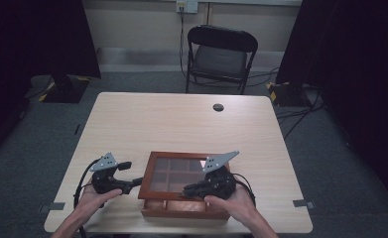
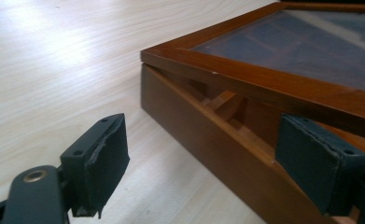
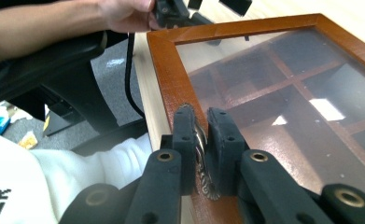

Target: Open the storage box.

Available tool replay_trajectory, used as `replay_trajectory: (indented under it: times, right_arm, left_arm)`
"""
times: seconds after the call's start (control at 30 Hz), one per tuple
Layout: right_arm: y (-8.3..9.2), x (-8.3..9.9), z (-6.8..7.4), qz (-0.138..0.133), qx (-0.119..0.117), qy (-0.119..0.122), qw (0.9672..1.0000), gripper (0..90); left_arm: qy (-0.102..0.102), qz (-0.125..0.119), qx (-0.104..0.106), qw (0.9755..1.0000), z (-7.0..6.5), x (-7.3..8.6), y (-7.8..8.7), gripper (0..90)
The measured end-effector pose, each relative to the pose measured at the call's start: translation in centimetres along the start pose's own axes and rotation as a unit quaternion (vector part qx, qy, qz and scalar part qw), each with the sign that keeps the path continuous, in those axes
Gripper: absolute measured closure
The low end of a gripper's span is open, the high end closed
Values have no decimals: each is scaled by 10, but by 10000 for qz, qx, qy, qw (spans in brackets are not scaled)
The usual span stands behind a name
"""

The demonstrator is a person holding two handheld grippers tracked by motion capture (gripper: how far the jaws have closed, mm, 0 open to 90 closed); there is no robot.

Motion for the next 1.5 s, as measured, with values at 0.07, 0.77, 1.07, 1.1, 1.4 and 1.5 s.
replay_trajectory:
  times: [0.07,0.77,1.07,1.1,1.4,1.5]
  right_arm:
    - [0,-1,1,23,38,39,10000,823]
    - [13,-18,3,-221,200,161,9994,759]
    - [31,-11,-12,-623,474,-190,9968,479]
    - [31,-11,-12,-623,474,-190,9968,479]
    - [58,20,-27,-939,701,-511,9918,271]
    - [63,30,-29,-907,748,-477,9919,250]
  left_arm:
    - [-56,46,6,10000,-1,0,-1,168]
    - [-281,-390,114,9988,-9,-14,0,173]
    - [-338,-379,90,9987,-11,-13,-1,177]
    - [-338,-379,90,9987,-11,-13,-1,177]
    - [-285,-497,72,9983,-9,-17,0,183]
    - [-262,-541,63,9982,-8,-18,1,183]
Point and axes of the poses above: each handheld gripper's, and its own axes: y roughly backward along the jaws, x roughly out of its underside, z roughly to its left, the point moved 4 cm from there along -y, roughly forward along the jaws, and after that the axes turned 12 degrees about -y, right-handed, at the moved point
